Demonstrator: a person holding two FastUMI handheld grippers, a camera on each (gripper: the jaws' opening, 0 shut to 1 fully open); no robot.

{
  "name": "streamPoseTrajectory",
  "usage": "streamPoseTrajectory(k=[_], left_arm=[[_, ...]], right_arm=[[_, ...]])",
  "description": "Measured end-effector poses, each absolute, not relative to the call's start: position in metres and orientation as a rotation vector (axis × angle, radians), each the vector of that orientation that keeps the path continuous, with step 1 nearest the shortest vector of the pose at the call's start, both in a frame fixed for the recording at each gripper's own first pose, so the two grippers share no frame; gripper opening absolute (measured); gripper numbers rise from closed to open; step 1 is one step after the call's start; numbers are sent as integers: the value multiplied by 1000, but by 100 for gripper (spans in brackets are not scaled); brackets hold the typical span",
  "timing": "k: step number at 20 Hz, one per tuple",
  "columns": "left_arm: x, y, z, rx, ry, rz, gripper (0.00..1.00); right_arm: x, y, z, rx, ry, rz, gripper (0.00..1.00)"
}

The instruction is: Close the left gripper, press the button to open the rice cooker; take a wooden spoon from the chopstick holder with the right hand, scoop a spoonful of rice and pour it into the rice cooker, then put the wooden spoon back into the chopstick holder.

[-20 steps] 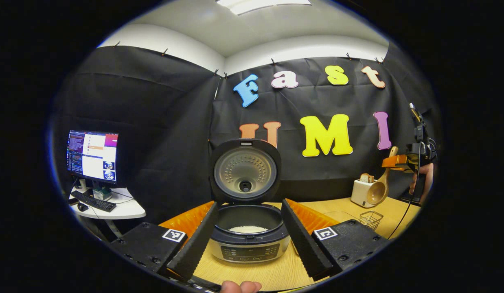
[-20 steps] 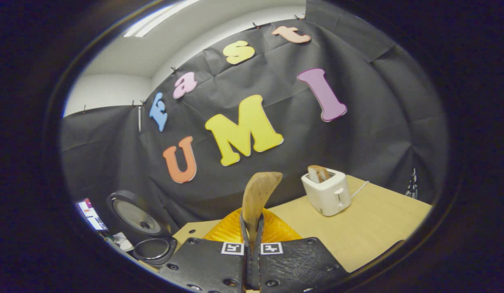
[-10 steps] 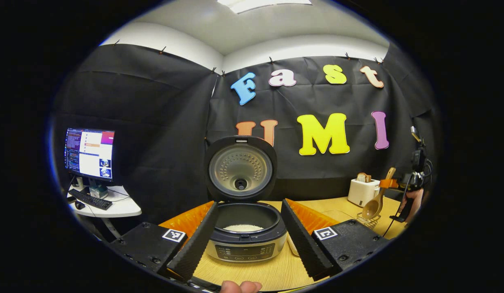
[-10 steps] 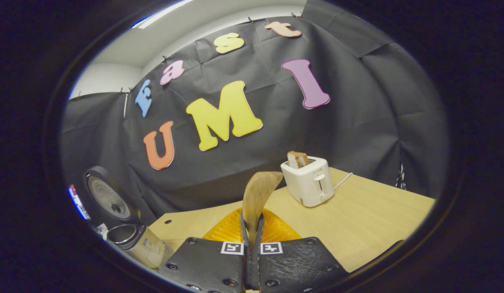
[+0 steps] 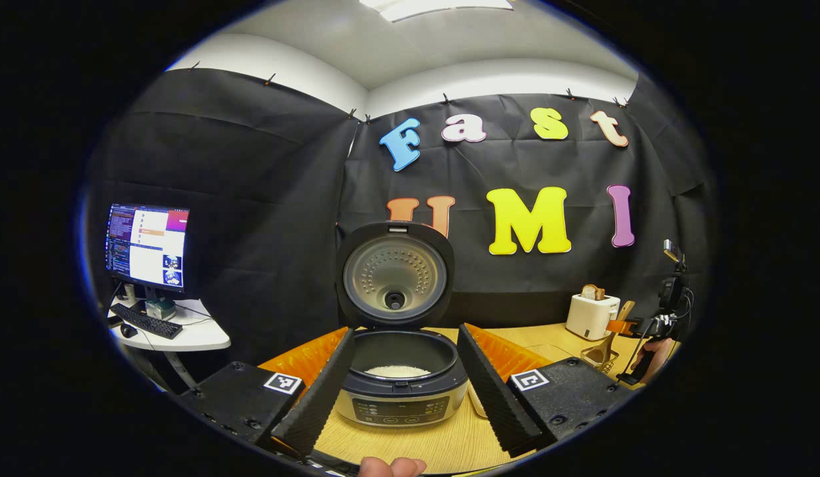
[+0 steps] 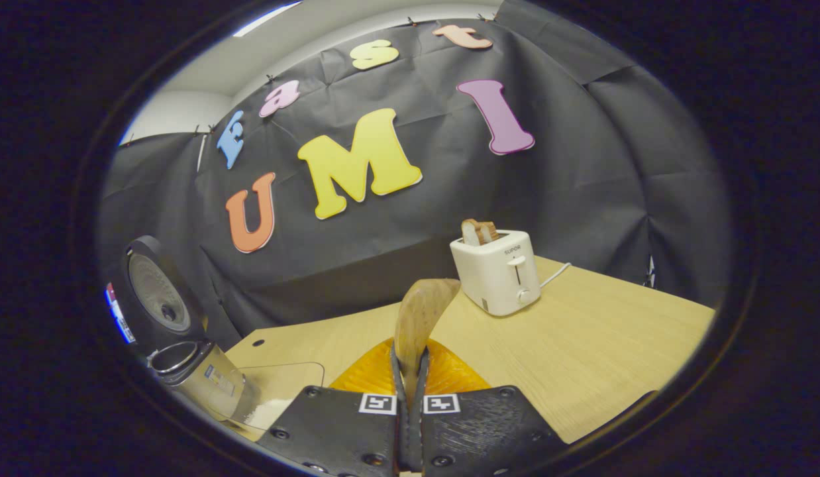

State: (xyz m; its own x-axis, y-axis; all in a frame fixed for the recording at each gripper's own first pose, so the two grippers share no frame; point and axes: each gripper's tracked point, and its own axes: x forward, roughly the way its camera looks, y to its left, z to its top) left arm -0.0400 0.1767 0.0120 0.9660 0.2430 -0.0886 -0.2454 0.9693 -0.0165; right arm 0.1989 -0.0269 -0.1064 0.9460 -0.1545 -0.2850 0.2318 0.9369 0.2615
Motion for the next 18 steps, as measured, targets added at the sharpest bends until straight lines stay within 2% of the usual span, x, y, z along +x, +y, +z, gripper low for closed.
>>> streamPoseTrajectory(k=[6, 11, 12, 13, 14, 15, 16, 17, 18], left_arm=[[-38, 171, 11, -27, 90, 234, 99], [-38, 173, 10, -26, 89, 237, 99], [-38, 173, 11, -29, 87, 240, 98], [-38, 172, 11, -32, 86, 241, 99], [-37, 170, 12, -35, 84, 239, 98], [-36, 167, 13, -35, 81, 235, 98], [-36, 163, 15, -33, 76, 235, 94], [-36, 160, 17, -28, 72, 235, 94], [-38, 155, 19, -21, 70, 237, 98]], right_arm=[[193, -28, -117, 328, 237, -205, 0], [185, -33, -121, 281, 247, -197, 8], [182, -37, -122, 254, 250, -194, 1], [181, -37, -122, 234, 249, -182, 12], [180, -35, -122, 216, 255, -163, 12], [180, -34, -125, 195, 267, -148, 19], [178, -34, -126, 181, 267, -132, 36], [177, -34, -124, 172, 262, -116, 39], [175, -32, -125, 172, 264, -97, 45]])
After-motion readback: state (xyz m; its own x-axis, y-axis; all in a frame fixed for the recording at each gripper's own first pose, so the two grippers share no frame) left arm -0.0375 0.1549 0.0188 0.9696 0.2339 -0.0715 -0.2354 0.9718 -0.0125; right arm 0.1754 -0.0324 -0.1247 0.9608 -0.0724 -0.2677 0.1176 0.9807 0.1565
